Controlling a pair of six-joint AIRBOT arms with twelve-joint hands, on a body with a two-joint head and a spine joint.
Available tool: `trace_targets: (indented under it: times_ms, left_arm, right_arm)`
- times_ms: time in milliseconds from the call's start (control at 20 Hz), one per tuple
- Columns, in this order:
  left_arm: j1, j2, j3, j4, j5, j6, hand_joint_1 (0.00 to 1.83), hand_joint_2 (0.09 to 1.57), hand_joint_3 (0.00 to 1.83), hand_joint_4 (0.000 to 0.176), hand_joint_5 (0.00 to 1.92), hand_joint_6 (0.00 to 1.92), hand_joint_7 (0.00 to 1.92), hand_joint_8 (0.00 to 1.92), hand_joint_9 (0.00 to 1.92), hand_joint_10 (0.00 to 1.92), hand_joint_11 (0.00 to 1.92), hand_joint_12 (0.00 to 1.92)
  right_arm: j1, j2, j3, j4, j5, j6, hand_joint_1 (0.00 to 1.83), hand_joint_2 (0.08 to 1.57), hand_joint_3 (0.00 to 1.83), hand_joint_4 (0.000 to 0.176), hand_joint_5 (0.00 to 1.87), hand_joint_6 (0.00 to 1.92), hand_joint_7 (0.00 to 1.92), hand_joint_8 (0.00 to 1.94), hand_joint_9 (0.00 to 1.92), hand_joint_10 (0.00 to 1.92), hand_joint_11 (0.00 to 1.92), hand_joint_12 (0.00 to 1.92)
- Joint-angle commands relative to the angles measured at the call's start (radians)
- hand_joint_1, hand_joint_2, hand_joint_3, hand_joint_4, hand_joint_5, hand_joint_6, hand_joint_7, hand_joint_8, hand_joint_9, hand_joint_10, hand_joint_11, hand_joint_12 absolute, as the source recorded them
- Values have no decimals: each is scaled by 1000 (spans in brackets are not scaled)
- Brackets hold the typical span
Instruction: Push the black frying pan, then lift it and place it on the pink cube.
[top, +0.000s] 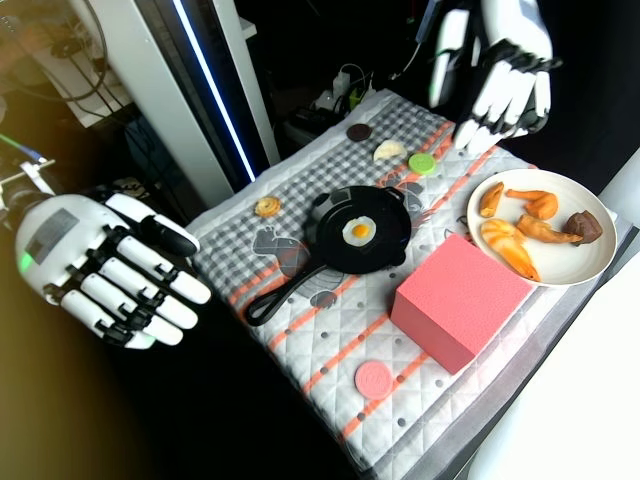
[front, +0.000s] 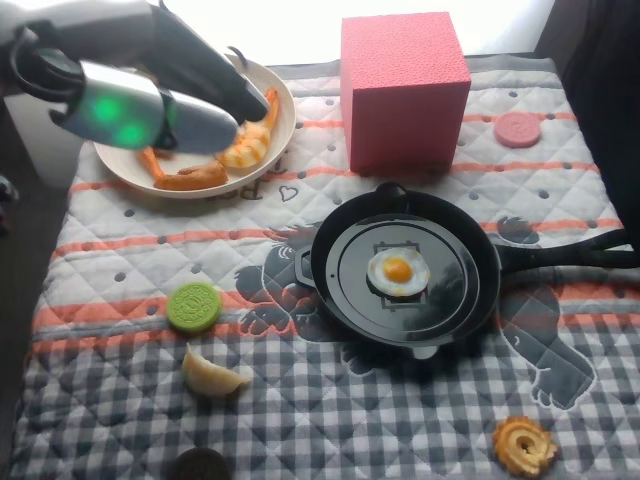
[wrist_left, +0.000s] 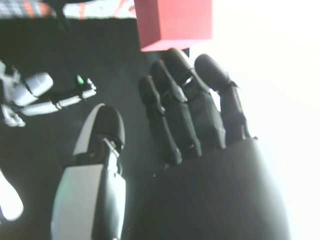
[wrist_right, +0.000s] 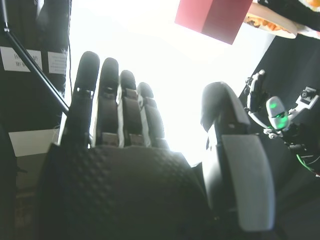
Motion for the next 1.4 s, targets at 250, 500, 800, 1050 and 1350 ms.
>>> trace_targets:
  times_ms: [250, 500, 800, 1050, 1350]
  left_arm:
    - [-77, -12, -34, 805, -56, -641, 698, 1246, 7, 0, 839, 58, 972, 59, 640, 811, 257, 1637]
    - [-94, -14, -51, 1079, -106, -824, 832, 1294, 1, 139, 654, 1431, 908, 398, 668, 1204, 475, 1734]
    - [-101, -14, -112, 1158, -129, -773, 819, 1323, 1, 131, 610, 1553, 652, 1063, 497, 1345, 91, 1873]
    - [-101, -18, -111, 1163, -114, -774, 829, 1315, 0, 132, 624, 1531, 645, 1077, 493, 1359, 105, 1877]
    - [-53, -45, -104, 1170, -84, -757, 784, 1324, 1, 176, 598, 1554, 633, 992, 472, 1312, 115, 1845]
  right_arm:
    - [9, 3, 8, 10, 128, 4, 400, 1334, 2, 0, 135, 7, 228, 8, 154, 479, 0, 1537]
    - [5, 3, 8, 10, 128, 4, 446, 1332, 1, 0, 126, 0, 215, 8, 165, 447, 0, 1475]
    - [4, 3, 8, 10, 129, 9, 442, 1346, 5, 0, 122, 0, 207, 2, 177, 460, 0, 1490]
    - [5, 5, 9, 14, 144, 9, 434, 1346, 2, 0, 132, 3, 189, 0, 128, 460, 0, 1450]
    - [4, 8, 9, 21, 143, 9, 444, 1338, 0, 0, 136, 0, 231, 3, 140, 412, 0, 1363]
